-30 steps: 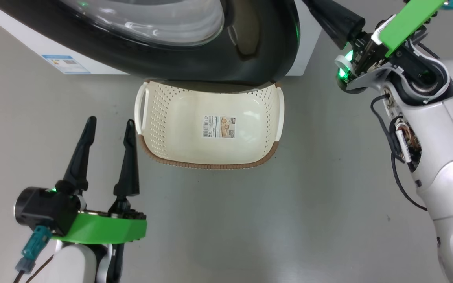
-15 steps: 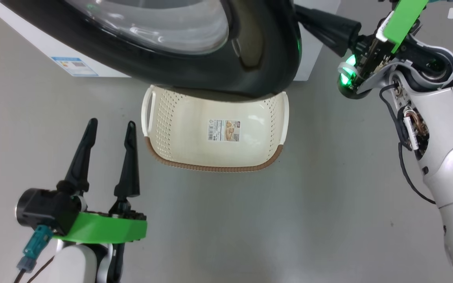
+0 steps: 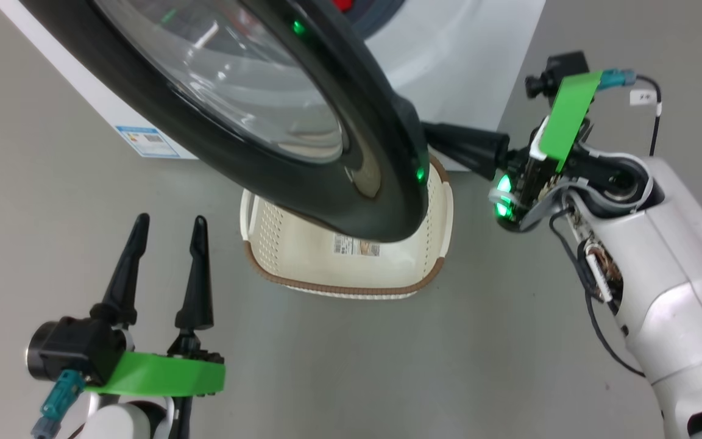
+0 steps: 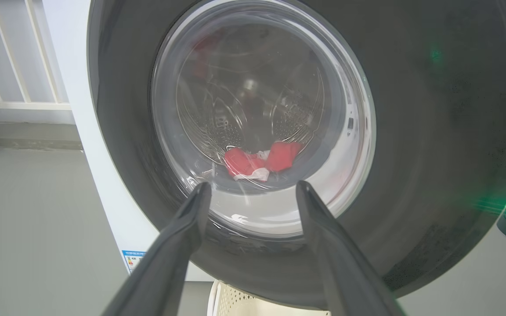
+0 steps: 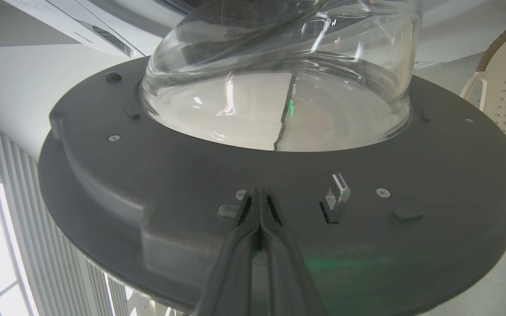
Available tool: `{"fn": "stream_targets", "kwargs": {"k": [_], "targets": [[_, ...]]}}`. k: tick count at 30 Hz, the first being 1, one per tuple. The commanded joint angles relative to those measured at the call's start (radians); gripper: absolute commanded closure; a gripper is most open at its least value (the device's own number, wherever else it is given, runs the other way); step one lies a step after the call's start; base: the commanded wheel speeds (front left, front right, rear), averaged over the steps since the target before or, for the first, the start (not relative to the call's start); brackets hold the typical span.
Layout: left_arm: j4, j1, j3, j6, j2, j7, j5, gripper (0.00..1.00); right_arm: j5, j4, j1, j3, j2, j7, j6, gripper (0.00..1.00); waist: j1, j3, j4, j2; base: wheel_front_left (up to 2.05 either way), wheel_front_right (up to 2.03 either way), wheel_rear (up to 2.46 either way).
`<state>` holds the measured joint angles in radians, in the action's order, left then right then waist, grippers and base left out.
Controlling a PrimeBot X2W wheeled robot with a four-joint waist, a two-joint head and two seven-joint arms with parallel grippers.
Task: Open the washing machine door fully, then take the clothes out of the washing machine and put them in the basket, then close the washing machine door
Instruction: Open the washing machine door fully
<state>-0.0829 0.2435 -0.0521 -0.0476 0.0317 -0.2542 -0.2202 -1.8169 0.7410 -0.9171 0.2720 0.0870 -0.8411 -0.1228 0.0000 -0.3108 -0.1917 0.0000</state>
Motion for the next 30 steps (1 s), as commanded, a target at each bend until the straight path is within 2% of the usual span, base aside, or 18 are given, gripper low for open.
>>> {"fn": "stream_targets", "kwargs": {"k": [1,6,23,30], "targets": [[0.022,-0.009,0.038,0.008,0.018,-0.008,-0.001,0.00,0.000,-0.042,0.004,0.009,-0.033,-0.009,-0.008,1.00,0.0000,0.023,-0.012,0.0000,0.00,0.00,0.00],[0.009,-0.032,0.051,0.002,0.018,-0.008,-0.005,0.00,-0.015,-0.064,0.047,0.039,-0.036,-0.001,-0.008,1.00,0.0000,0.069,-0.033,0.0000,0.00,0.00,0.00],[0.005,-0.119,0.053,0.017,0.018,-0.008,-0.008,0.00,-0.139,-0.099,0.149,0.250,-0.037,0.063,-0.008,1.00,0.0000,0.217,-0.125,0.0000,0.00,0.00,0.00],[-0.005,-0.134,0.043,0.018,0.018,-0.008,-0.010,0.00,-0.176,-0.098,0.172,0.291,-0.037,0.087,-0.008,1.00,0.0000,0.252,-0.169,0.0000,0.00,0.00,0.00]]}}
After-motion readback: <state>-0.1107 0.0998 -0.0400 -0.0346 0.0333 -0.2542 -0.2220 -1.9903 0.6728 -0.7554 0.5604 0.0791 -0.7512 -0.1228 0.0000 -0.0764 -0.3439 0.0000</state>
